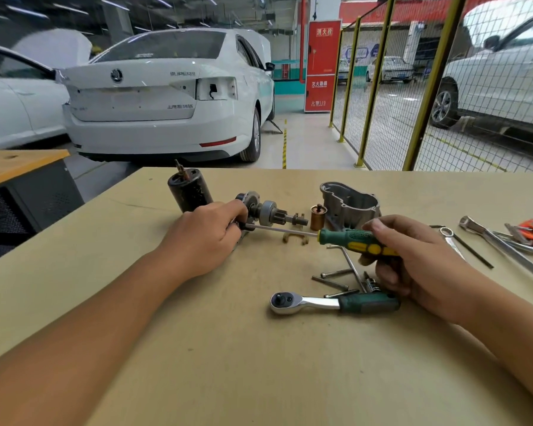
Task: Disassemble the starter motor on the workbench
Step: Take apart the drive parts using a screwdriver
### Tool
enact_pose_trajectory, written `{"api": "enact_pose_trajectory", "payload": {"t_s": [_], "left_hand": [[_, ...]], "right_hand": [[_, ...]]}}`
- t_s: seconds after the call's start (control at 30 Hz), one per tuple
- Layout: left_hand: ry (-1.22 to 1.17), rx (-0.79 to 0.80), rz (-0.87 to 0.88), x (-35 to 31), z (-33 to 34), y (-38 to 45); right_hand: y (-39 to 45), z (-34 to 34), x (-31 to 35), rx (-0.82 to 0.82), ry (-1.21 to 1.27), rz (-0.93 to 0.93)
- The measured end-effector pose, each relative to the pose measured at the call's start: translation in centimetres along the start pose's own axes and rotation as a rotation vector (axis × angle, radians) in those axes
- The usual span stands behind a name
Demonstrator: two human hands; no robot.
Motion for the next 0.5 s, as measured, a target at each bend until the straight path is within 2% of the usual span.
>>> {"api": "enact_pose_trajectory", "payload": {"t_s": [0.33,0.5], "left_hand": [[-0.003,-0.018,0.011,-0.01,0.01,-0.16],[0.010,-0.026,0.007,0.09,0.18,-0.17]], "right_hand": [[0.02,0.15,-0.23,0.045,0.081,-0.034],[0.18,0.04,-0.17,-0.010,0.051,-0.056]]}}
Point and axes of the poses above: each hand's wrist, its own y-axis towards the middle knuckle, its own z-axis out of the palm, x = y × z, the point moved 5 cm from there along y, towards the middle knuckle, and after that the axes turned 15 degrees about z, right-handed, at the moved point
